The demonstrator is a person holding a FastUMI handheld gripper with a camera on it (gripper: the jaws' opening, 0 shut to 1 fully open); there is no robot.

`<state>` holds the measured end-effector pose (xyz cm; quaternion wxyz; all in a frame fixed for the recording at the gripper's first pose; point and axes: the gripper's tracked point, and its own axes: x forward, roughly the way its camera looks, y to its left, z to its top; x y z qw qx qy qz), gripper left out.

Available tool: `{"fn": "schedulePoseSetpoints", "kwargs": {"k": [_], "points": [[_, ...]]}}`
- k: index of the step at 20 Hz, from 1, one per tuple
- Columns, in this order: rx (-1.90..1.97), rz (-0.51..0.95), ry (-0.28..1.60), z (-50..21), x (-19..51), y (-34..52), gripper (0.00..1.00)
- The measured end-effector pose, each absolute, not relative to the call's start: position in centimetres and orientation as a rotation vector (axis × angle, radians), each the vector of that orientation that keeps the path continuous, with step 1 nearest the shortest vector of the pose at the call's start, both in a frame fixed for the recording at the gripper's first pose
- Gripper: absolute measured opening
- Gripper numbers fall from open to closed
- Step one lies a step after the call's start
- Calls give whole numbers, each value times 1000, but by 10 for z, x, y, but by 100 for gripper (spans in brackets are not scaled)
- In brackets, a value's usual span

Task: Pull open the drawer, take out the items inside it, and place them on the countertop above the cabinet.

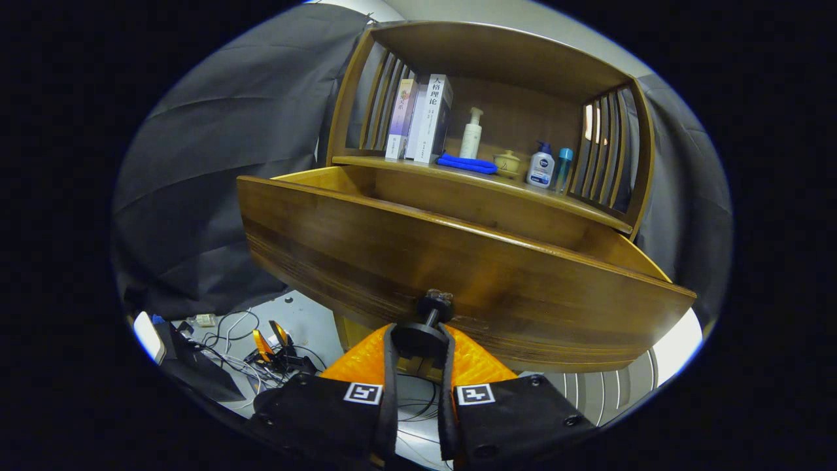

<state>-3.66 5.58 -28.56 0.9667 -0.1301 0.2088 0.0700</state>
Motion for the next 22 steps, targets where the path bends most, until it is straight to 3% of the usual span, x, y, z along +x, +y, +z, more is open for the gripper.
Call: {"fn": "schedulePoseSetpoints", "kwargs": {"k": [2, 8, 16, 22], "points": [[-243, 148, 443, -286, -37, 57, 37], [-194, 235, 533, -281, -63, 67, 99], [-202, 249, 387, -187, -67, 60, 99], [-155, 204, 339, -143, -25, 47, 99]]}}
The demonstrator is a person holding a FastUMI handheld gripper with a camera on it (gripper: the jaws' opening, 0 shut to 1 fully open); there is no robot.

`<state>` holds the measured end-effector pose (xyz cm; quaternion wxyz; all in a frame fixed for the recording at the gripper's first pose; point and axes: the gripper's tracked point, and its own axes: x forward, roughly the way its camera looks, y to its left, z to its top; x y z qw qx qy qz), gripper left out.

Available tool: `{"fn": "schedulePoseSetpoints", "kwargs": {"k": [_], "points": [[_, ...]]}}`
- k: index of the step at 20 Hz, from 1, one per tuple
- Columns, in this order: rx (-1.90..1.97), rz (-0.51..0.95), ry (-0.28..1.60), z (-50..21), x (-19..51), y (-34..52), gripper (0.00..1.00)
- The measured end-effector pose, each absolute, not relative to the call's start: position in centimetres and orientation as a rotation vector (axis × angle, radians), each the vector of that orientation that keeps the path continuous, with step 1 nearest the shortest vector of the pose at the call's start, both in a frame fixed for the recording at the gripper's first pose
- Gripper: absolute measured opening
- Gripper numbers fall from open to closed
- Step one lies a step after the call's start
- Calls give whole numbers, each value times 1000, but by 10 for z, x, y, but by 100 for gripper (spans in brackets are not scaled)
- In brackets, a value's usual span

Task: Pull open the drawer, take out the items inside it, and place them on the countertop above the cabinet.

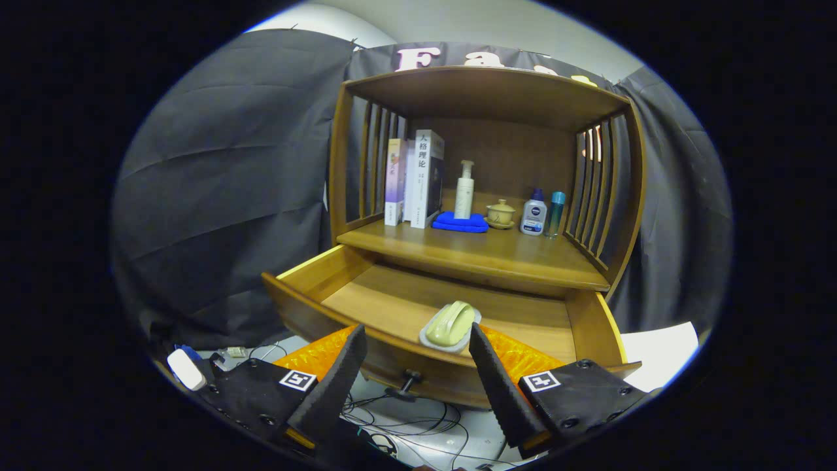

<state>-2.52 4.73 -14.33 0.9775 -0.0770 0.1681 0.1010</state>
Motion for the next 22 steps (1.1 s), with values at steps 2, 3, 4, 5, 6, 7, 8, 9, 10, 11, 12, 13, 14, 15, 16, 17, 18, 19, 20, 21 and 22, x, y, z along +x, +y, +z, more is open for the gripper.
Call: {"fn": "schedulePoseSetpoints", "kwargs": {"k": [2, 3, 4, 5, 6, 7, 8, 9, 10, 11, 12, 13, 14, 15, 16, 17, 18, 19, 20, 21, 22], "points": [[-117, 175, 359, -136, -4, 39, 99], [-105, 162, 371, -134, 7, 35, 99], [-87, 150, 389, -134, 18, 32, 99], [-63, 141, 408, -135, 29, 30, 99], [-40, 136, 437, -138, 38, 30, 99], [-22, 129, 464, -140, 48, 29, 98], [0, 122, 494, -142, 56, 28, 98], [29, 118, 520, -144, 64, 28, 98], [60, 115, 544, -146, 72, 30, 97], [84, 106, 571, -150, 80, 30, 97], [94, 93, 599, -154, 86, 28, 97], [93, 85, 619, -157, 93, 27, 98], [82, 77, 634, -161, 100, 26, 98], [66, 66, 655, -167, 105, 24, 98], [53, 58, 672, -172, 109, 24, 98], [41, 54, 693, -178, 114, 24, 98], [29, 54, 717, -186, 116, 25, 98], [16, 53, 748, -194, 117, 26, 98], [1, 56, 777, -204, 116, 26, 98], [-8, 62, 801, -211, 116, 27, 98], [-14, 58, 820, -217, 117, 27, 98]]}}
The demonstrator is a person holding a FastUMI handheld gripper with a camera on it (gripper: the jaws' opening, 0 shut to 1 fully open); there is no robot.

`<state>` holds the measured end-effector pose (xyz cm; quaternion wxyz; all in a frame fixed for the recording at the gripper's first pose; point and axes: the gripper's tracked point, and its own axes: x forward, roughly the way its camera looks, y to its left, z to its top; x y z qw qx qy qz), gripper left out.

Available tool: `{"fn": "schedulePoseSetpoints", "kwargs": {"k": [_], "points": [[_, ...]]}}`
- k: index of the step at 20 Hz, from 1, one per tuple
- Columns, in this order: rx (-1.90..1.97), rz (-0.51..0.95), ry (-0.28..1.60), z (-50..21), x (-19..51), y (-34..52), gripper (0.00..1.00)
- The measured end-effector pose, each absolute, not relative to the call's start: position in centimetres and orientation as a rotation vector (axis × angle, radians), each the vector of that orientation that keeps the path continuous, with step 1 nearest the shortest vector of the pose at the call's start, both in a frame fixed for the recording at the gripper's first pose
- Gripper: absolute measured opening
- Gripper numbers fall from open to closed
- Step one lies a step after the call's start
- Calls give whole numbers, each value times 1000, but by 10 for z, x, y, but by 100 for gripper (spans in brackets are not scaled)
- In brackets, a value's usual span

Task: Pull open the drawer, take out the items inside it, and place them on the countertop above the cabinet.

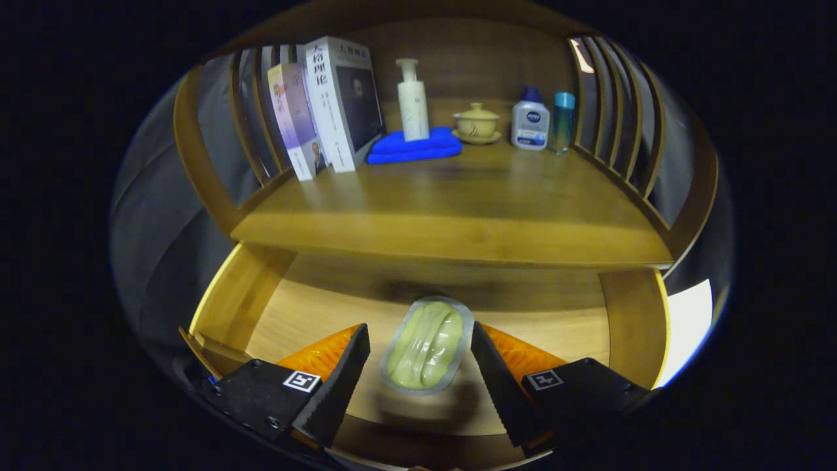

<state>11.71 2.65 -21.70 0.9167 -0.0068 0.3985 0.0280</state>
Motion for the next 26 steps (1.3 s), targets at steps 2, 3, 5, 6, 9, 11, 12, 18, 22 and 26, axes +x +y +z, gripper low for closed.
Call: {"fn": "schedulePoseSetpoints", "kwargs": {"k": [2, 3, 5, 6, 9, 11, 12, 18, 22, 26], "points": [[-5, 50, 846, -224, 120, 28, 98], [3, 53, 862, -228, 121, 29, 98], [9, 53, 892, -236, 123, 30, 97], [9, 51, 898, -237, 125, 30, 94], [27, 52, 948, -253, 123, 32, 68], [48, 48, 961, -257, 123, 32, 47], [60, 51, 954, -256, 124, 32, 36], [85, 85, 920, -252, 118, 26, 20], [138, 108, 911, -239, 110, 29, 20], [164, 136, 869, -215, 100, 29, 21]]}}
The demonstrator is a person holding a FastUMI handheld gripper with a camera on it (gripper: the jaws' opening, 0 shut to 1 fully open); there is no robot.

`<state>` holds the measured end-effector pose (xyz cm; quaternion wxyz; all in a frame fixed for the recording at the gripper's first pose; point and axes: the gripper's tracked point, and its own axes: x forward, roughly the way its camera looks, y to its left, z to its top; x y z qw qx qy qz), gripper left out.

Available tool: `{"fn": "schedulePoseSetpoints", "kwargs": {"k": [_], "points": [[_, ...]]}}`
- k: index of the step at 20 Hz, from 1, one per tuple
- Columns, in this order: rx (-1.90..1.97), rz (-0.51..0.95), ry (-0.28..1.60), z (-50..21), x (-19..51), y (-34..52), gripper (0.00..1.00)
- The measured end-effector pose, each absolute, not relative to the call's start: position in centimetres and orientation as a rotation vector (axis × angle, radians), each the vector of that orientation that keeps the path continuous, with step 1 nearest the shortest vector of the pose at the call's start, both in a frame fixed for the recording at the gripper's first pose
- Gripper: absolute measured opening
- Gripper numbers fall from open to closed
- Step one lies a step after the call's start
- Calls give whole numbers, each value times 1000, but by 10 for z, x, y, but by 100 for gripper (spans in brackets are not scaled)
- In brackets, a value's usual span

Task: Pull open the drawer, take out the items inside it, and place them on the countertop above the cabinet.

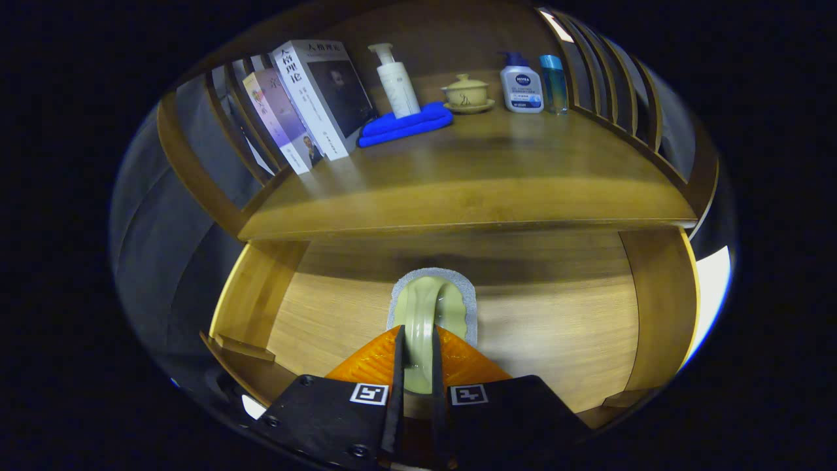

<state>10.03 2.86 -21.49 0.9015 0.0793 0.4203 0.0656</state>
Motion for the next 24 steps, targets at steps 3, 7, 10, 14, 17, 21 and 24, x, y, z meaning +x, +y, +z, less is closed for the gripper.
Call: {"fn": "schedulePoseSetpoints", "kwargs": {"k": [3, 7, 10, 14, 17, 21, 24], "points": [[189, 170, 835, -191, 90, 30, 20], [225, 199, 799, -163, 76, 31, 20], [230, 229, 775, -143, 68, 35, 20], [202, 254, 710, -118, 73, 36, 20], [239, 271, 673, -102, 83, 41, 20], [255, 246, 616, -82, 115, 32, 20], [269, 213, 596, -77, 137, 25, 20]]}}
